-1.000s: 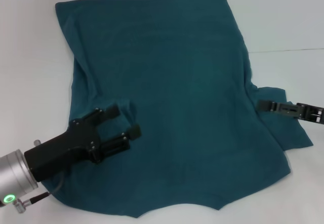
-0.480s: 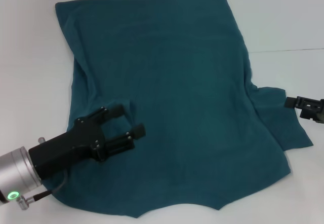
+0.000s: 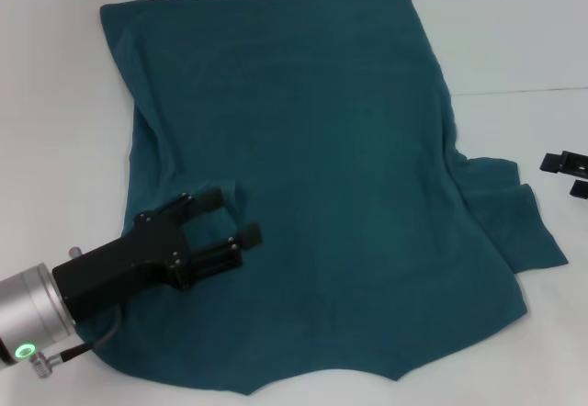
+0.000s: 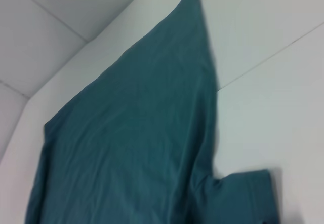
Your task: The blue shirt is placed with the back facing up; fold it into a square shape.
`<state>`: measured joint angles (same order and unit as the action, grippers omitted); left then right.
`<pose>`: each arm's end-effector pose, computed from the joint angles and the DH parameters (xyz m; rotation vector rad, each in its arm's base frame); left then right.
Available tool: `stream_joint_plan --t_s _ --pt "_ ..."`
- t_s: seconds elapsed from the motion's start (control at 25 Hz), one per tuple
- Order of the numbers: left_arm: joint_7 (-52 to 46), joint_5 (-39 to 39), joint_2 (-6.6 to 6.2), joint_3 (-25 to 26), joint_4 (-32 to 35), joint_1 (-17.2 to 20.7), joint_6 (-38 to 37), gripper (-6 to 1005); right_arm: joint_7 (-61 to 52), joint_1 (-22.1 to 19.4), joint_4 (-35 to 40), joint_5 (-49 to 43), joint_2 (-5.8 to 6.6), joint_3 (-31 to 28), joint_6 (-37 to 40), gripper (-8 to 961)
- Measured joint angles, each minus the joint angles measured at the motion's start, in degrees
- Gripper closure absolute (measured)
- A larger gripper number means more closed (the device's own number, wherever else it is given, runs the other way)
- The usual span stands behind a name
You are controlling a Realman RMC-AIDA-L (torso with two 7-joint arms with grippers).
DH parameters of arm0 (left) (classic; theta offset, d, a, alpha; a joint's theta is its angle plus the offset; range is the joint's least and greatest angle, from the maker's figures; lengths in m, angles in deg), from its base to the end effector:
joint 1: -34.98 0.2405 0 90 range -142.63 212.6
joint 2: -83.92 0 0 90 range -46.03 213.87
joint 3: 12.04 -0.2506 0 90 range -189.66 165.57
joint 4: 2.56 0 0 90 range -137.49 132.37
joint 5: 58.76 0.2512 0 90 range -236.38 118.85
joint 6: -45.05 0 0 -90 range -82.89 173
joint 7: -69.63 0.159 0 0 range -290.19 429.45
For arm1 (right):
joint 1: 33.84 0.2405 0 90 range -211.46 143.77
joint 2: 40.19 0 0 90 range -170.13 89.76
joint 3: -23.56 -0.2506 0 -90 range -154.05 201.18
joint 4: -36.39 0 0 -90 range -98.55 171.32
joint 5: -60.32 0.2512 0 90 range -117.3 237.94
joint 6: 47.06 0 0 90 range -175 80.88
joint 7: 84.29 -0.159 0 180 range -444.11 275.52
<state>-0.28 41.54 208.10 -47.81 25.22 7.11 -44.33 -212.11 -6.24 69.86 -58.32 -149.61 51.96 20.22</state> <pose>-0.2639 0.3444 -0.0468 -2.4787 -0.6926 -1.1316 0.3937 0.3947 0.0942 -1.7446 1.7057 0.7187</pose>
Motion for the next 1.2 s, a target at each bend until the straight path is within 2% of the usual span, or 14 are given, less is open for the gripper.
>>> stream_joint_plan --t_s 0.36,0.68,1.2 --pt "-0.1 0.0 -0.08 -0.1 -0.1 0.0 0.8 97 2.0 1.5 -0.9 -0.3 -2.36 1.1 -7.2 125" --pt "-0.1 0.0 -0.08 -0.2 -0.2 0.0 1.5 98 4.0 3.1 -4.6 -0.3 -2.82 1.4 -10.2 128" --pt "-0.1 0.0 -0.08 -0.2 -0.3 0.0 2.3 100 4.6 4.4 -5.4 -0.3 -3.92 1.9 -12.7 132"
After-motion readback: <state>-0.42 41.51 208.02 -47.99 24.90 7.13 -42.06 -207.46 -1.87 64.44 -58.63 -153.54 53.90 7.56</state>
